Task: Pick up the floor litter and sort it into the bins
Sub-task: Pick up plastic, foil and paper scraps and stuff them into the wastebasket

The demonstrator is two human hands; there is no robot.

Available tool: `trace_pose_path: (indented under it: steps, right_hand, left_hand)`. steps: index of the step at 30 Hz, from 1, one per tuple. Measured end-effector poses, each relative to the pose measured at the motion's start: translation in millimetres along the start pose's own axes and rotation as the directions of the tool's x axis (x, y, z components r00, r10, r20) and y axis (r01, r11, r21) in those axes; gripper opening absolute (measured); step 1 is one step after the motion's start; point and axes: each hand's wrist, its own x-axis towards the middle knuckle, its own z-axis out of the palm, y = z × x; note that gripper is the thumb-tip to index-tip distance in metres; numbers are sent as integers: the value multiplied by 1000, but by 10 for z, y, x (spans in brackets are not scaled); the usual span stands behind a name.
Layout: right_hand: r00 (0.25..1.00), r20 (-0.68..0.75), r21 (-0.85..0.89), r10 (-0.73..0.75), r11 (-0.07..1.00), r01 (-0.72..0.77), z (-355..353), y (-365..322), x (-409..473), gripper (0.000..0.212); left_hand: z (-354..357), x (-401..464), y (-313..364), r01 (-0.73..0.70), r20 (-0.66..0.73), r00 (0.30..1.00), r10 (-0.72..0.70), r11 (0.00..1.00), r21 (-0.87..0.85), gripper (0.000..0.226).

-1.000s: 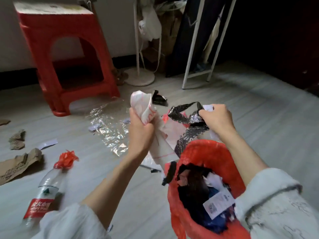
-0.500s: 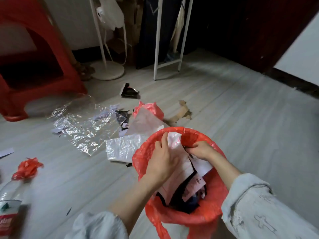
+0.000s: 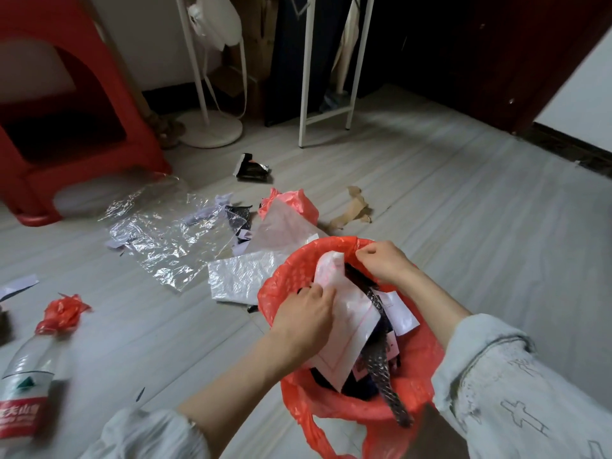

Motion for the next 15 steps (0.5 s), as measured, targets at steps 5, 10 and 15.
trace_pose_path:
  steps: [5, 10, 15]
  right_hand:
    - [979, -25, -86, -202, 976, 199, 129, -102, -148, 27]
    - [941, -71, -117, -332, 939, 323, 440, -103, -264, 34]
    - [928, 125, -381, -351, 847, 371, 804, 310, -544, 74]
  left_hand:
    - [67, -54, -89, -125, 252, 964, 84, 980, 154, 37]
    - [-124, -4, -325, -206, -60, 976, 208, 978, 38, 57]
    - [-179, -122, -599, -18, -186, 982, 10, 999, -44, 51]
